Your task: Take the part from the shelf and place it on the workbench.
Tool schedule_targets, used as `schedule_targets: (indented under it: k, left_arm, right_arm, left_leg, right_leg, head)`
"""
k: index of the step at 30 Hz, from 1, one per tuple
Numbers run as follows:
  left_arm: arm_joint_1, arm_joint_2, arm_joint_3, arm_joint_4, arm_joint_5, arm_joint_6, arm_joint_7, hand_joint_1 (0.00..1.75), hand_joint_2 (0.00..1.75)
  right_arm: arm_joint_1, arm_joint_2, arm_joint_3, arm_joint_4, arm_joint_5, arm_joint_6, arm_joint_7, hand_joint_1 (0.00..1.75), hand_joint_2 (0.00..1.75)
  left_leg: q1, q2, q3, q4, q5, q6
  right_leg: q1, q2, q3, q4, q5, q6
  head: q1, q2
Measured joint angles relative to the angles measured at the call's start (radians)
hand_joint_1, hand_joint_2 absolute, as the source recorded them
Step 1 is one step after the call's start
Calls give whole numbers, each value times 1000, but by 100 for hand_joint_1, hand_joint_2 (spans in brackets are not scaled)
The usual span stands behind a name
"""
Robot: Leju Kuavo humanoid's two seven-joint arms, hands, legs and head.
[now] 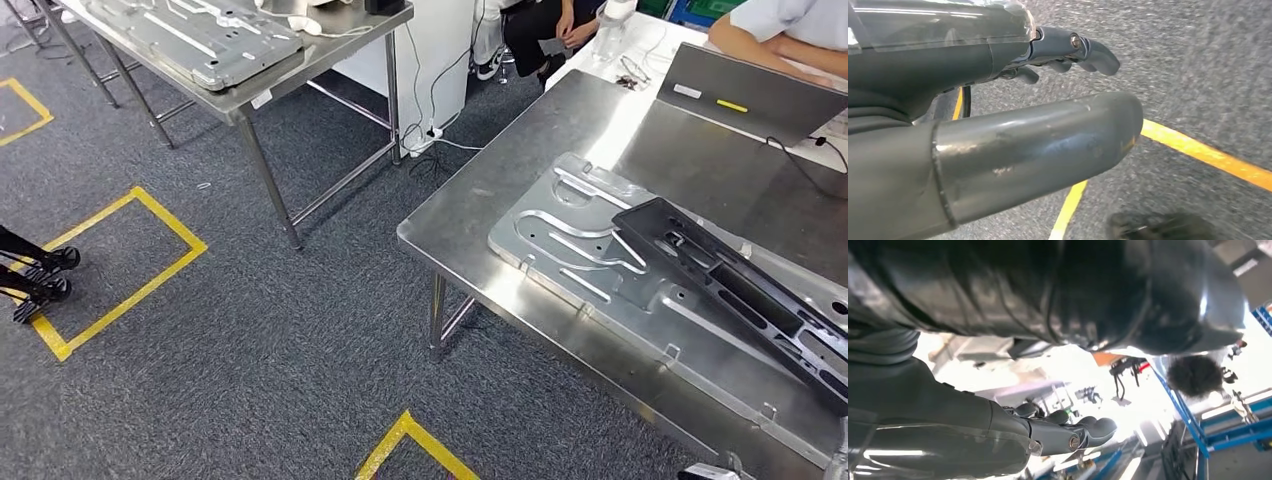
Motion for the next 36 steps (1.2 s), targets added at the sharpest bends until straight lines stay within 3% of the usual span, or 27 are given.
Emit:
schedule_targets:
  k: [1, 3, 5, 6, 7, 9, 10, 13, 14, 15, 16, 17, 18, 20, 21, 22, 24, 25, 26, 28, 29, 30, 32, 33, 34, 36]
  left_arm:
    - [0, 0, 1, 0, 1, 0, 0, 0, 0]
    - [-2, 0, 3, 0, 2, 0, 0, 0, 0]
    - [-5, 0, 8, 0, 4, 0, 1, 0, 0]
    - [-7, 0, 10, 0, 4, 0, 1, 0, 0]
    - [-7, 0, 12, 0, 4, 0, 1, 0, 0]
    - [-5, -1, 16, 0, 6, 0, 3, 0, 0]
    - [-5, -2, 17, 1, 7, 0, 3, 0, 0]
    - [-4, -2, 18, 1, 8, 0, 4, 0, 0]
    - [-3, -2, 18, 1, 8, 0, 4, 0, 0]
    - [-2, -2, 18, 1, 8, 0, 4, 0, 0]
    - [-2, -2, 18, 1, 8, 0, 4, 0, 0]
    - [-2, -2, 19, 1, 8, 0, 4, 0, 0]
    - [-2, -2, 19, 1, 8, 0, 4, 0, 0]
    - [-3, -5, 19, 1, 8, 0, 4, 0, 0]
    - [-4, -6, 19, 1, 8, 0, 4, 0, 0]
    - [-4, -7, 19, 1, 8, 0, 4, 0, 0]
    - [-2, -7, 19, 1, 8, 0, 4, 0, 0]
    - [-1, -7, 19, 1, 8, 1, 4, 0, 0]
    - [0, -7, 20, 1, 9, 1, 4, 0, 0]
    - [0, -7, 21, 1, 10, 1, 4, 0, 0]
    - [0, -7, 22, 1, 10, 1, 3, 0, 0]
    - [0, -7, 23, 1, 10, 1, 3, 0, 0]
    - [-1, -6, 25, 1, 10, 2, 3, 0, 0]
    - [-1, -6, 26, 1, 11, 2, 3, 0, 0]
    - [-3, -6, 27, 1, 11, 2, 3, 0, 0]
    - [-6, -6, 31, 1, 11, 3, 2, 0, 0]
  right_arm:
    - [1, 1, 6, 6, -21, 18, 2, 0, 0]
    - [-1, 2, 16, 31, -79, 67, 5, 0, 0]
    - [-10, 4, 21, 71, -132, 104, 2, 0, 0]
    - [-17, 5, 22, 98, -148, 110, -3, 0, 0]
    - [-24, 5, 23, 127, -159, 110, -8, 0, 0]
    - [-46, 5, 15, 203, -168, 89, -25, 0, 0]
    - [-60, 5, 2, 248, -167, 72, -37, 0, 0]
    - [-99, 5, -52, 373, -163, 39, -71, 0, 0]
    - [-107, 5, -65, 401, -162, 36, -75, 0, 0]
    - [-114, 5, -73, 423, -161, 35, -78, 0, 0]
    - [-120, 5, -80, 441, -161, 34, -80, 0, 0]
    - [-126, 5, -85, 456, -160, 34, -82, 0, 0]
    - [-131, 5, -89, 468, -160, 34, -83, 0, 0]
    - [-141, 5, -95, 482, -160, 34, -84, 0, 0]
    - [-145, 5, -98, 488, -160, 34, -85, 0, 0]
    - [-148, 5, -100, 493, -160, 33, -86, 0, 0]
    - [-150, 5, -102, 504, -160, 33, -85, 0, 0]
    - [-153, 5, -103, 510, -160, 34, -80, 0, 0]
    - [-158, 5, -108, 521, -162, 36, -70, 0, 0]
    - [-177, 5, -132, 564, -154, 34, -51, 0, 0]
    - [-191, 4, -154, 601, -140, 27, -51, 0, 0]
    - [-208, 2, -183, 645, -118, 17, -56, 0, 0]
    - [-249, -7, -262, 759, -63, -10, -55, 0, 0]
    - [-272, -13, -306, 823, -35, -25, -41, 0, 0]
    - [-297, -20, -353, 891, -6, -40, -17, 0, 0]
    - [-340, -34, -435, 1021, 39, -60, 40, 0, 0]
  left_leg:
    - [0, 0, 20, 3, 26, -1]
    - [1, 0, 108, -86, 75, 2]
    - [-2, -2, 212, -232, 60, 10]
    - [-5, -2, 240, -278, 45, 16]
    - [-8, -3, 248, -301, 38, 25]
    - [-7, 2, 231, -304, 54, 45]
    - [-5, 5, 219, -306, 67, 55]
    - [-6, 9, 168, -306, 108, 74]
    - [-7, 10, 150, -304, 122, 74]
    - [-8, 10, 131, -300, 134, 74]
    - [-9, 10, 112, -294, 146, 72]
    - [-9, 10, 93, -287, 155, 70]
    - [-9, 10, 77, -280, 164, 67]
    - [-10, 9, 55, -268, 179, 58]
    - [-10, 9, 50, -267, 188, 53]
    - [-10, 10, 48, -268, 197, 46]
    - [-7, 9, 44, -273, 210, 33]
    - [-6, 6, 38, -264, 194, 27]
    - [-5, 4, 28, -239, 157, 22]
    - [-2, 1, 3, -134, 47, 13]
    - [-1, 1, -5, -72, 9, 10]
    - [0, 1, -6, -23, -1, 6]
    - [1, 1, 29, -4, 45, 4]
    - [2, 1, 71, -43, 72, 5]
    - [2, 0, 130, -111, 80, 6]
    - [0, -2, 228, -256, 48, 16]
  right_leg:
    - [0, 0, -20, 7, 10, 2]
    - [0, -1, -60, 25, 28, 8]
    - [2, -1, -85, 44, 42, 17]
    - [3, -2, -91, 49, 50, 23]
    - [4, -2, -95, 51, 58, 29]
    - [1, 0, -103, 52, 63, 42]
    - [0, 3, -112, 65, 40, 47]
    - [-7, 7, -149, 206, -111, 60]
    - [-8, 8, -156, 265, -140, 62]
    - [-9, 8, -152, 305, -142, 62]
    - [-9, 8, -135, 317, -121, 62]
    - [-9, 8, -100, 293, -88, 61]
    - [-9, 8, -48, 236, -64, 58]
    - [-4, 8, 64, 81, -70, 48]
    - [0, 8, 97, 25, -85, 41]
    - [4, 8, 110, -5, -95, 35]
    - [4, 5, 99, -15, -77, 21]
    - [1, 4, 89, -19, -64, 12]
    - [-1, 2, 76, -22, -48, 5]
    - [-1, 1, 42, -21, -21, -4]
    - [0, 0, 24, -18, -9, -4]
    - [1, -1, 5, -13, 3, -4]
    - [0, -3, -36, 1, 25, 1]
    - [0, -4, -57, 10, 34, 5]
    - [0, -4, -76, 21, 42, 9]
    - [3, -4, -103, 41, 53, 19]
  head:
    - [0, 0]
    - [0, 0]
    - [0, 0]
    - [0, 0]
    - [0, 0]
    - [1, 0]
    - [1, 0]
    - [1, 0]
    - [1, 0]
    - [1, 0]
    - [1, 0]
    - [1, 0]
    - [1, 0]
    - [1, 0]
    - [1, 0]
    - [0, 0]
    - [0, 0]
    - [0, 0]
    - [0, 0]
    - [0, 0]
    - [0, 0]
    - [0, 0]
    - [0, 0]
    - [0, 0]
    - [0, 0]
    - [0, 0]
